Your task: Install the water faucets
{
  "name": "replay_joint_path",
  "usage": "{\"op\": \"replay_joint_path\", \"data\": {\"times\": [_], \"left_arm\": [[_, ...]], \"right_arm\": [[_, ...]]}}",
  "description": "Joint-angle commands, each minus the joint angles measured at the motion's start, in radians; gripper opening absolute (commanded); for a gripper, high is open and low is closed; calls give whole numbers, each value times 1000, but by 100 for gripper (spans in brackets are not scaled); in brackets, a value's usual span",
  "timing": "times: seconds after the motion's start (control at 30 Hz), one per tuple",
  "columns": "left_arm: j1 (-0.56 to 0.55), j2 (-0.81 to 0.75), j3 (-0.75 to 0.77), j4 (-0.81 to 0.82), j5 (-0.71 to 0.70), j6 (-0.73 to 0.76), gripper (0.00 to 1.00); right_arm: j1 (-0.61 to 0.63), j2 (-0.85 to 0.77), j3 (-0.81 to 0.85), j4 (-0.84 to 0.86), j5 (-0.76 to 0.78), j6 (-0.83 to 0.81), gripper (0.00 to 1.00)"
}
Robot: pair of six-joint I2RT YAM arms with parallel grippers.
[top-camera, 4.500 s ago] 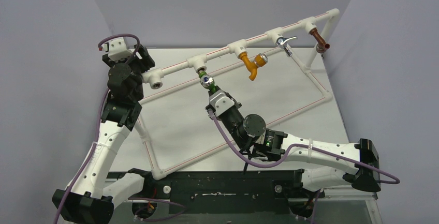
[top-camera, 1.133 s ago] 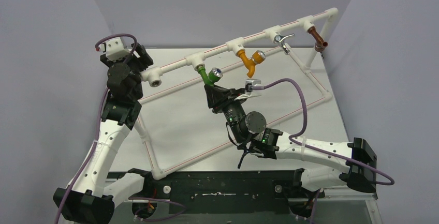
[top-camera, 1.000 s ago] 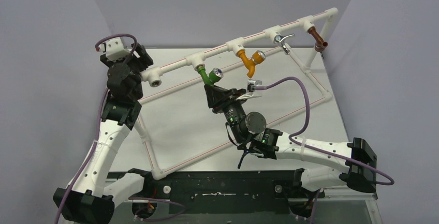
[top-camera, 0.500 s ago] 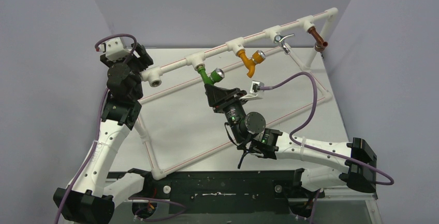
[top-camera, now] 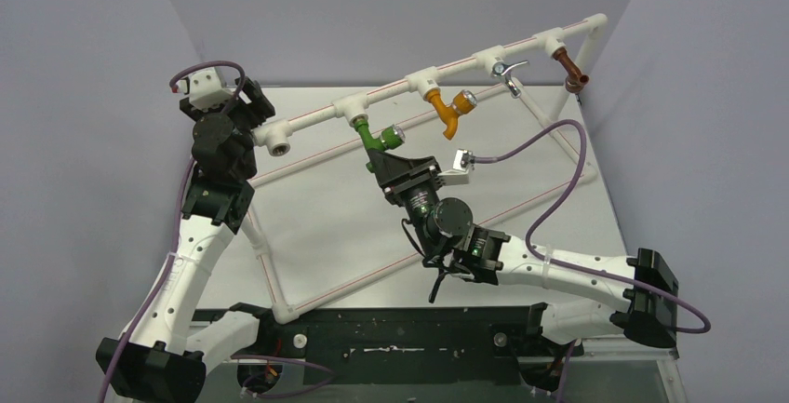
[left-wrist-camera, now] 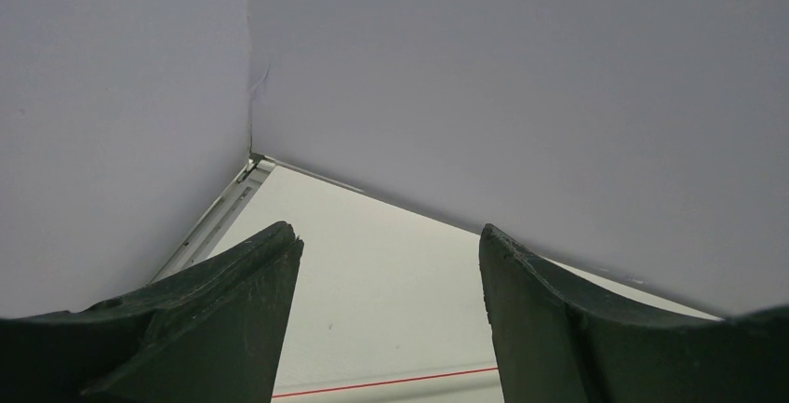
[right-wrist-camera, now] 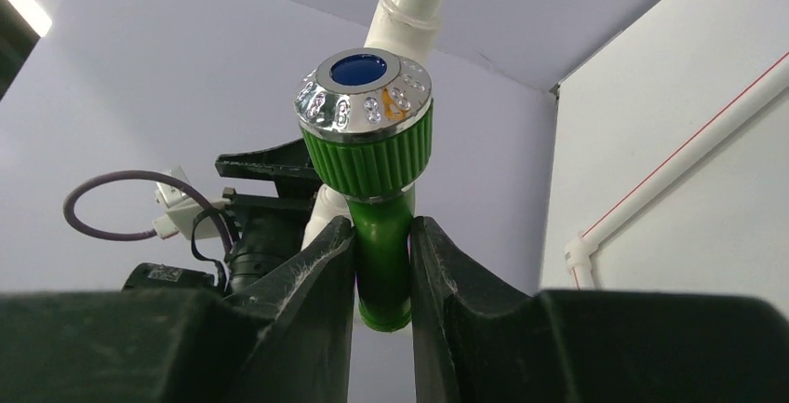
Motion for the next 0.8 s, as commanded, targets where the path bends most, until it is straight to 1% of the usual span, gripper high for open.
{"op": "replay_joint_path", "data": {"times": [0.0, 0.13, 0.37, 0.77], "left_arm": [[-30, -23, -81, -318, 106, 18, 68], [-30, -25, -80, -318, 106, 18, 68], [-28, -24, -81, -318, 106, 16, 68], [-18, -22, -80, -318, 117, 13, 68]], "right_arm": [[-90, 40, 79, -104, 86, 226, 0], [-95, 37, 76, -120, 86, 280, 0], [-103, 45, 103, -242, 88, 433, 0], [-105, 34, 80, -272, 95, 571, 0]]}}
